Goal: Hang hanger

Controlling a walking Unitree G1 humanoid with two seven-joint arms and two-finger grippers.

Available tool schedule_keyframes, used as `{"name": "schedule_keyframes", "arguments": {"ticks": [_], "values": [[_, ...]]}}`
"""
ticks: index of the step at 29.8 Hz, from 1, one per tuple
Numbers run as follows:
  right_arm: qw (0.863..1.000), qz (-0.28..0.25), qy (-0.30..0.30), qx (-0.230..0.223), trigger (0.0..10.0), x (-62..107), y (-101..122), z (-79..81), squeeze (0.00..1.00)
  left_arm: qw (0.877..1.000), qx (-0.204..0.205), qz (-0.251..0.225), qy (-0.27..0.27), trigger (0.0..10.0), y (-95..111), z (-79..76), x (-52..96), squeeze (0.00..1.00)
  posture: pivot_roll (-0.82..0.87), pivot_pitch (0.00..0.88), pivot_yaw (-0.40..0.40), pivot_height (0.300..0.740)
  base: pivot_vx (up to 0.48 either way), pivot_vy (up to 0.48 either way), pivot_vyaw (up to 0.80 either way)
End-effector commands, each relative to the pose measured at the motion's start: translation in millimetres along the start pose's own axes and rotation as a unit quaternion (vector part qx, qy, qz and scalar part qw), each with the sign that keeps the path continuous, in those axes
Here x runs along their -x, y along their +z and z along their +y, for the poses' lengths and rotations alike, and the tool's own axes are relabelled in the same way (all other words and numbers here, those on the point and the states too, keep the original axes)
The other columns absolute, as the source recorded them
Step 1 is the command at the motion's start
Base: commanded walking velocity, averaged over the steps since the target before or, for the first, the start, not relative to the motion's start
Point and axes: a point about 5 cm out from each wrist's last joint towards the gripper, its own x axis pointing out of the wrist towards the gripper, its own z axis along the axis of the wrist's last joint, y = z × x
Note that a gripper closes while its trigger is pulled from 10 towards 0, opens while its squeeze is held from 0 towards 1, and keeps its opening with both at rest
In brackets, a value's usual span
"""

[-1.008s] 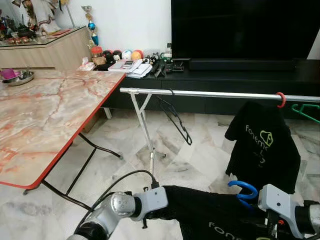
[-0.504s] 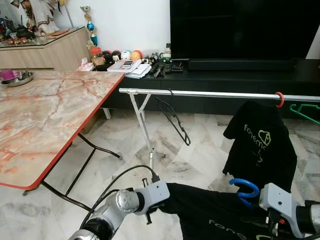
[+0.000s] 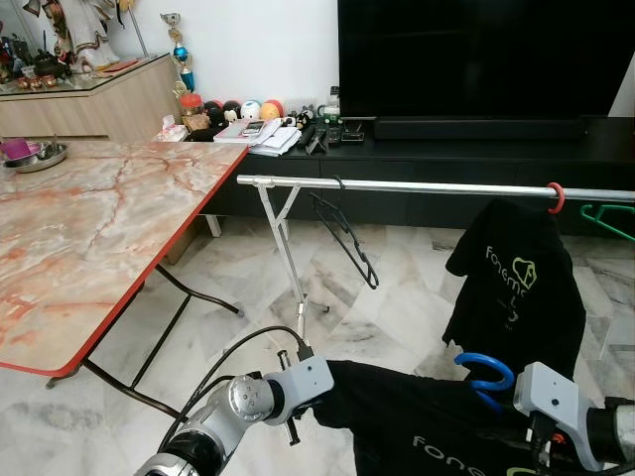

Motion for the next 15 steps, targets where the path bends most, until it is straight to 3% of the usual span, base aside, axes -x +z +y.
{"name": "schedule_keyframes", "arguments": {"ticks": [1, 7, 10, 11, 15], "values": [[0.999, -0.028, -0.013, 0.02, 10.0, 1.5, 14, -4.2, 0.0, 1.0, 0.019, 0.014, 0.019, 0.0, -4, 8.4, 3.3, 0.0, -0.03, 0.0, 0.089, 0.74, 0.0, 0.0, 0.0], [0.997, -0.035, -0.062, 0.02, 10.0, 2.4, 15, -16.4, 0.0, 0.996, 0.052, 0.034, 0.058, 0.0, -11, 19.8, 7.9, 0.0, -0.03, 0.0, 0.09, 0.74, 0.0, 0.0, 0.0], [0.994, -0.015, -0.105, 0.006, 10.0, 4.8, 10, -25.8, 0.0, 0.987, 0.092, 0.049, 0.12, 0.0, -16, 35.5, 14.5, 0.0, -0.03, 0.0, 0.092, 0.74, 0.0, 0.0, 0.0], [0.994, -0.008, -0.106, -0.001, 10.0, 5.3, 6, -25.6, 0.0, 0.98, 0.122, 0.057, 0.148, 0.0, -19, 41.5, 17.9, 0.0, -0.03, 0.0, 0.093, 0.74, 0.0, 0.0, 0.0], [0.994, -0.009, -0.11, -0.011, 10.0, 4.5, 4, -24.6, 0.0, 0.978, 0.132, 0.064, 0.146, 0.0, -24, 44.1, 22.5, 0.0, -0.02, 0.0, 0.092, 0.74, 0.0, 0.0, 0.0]]}}
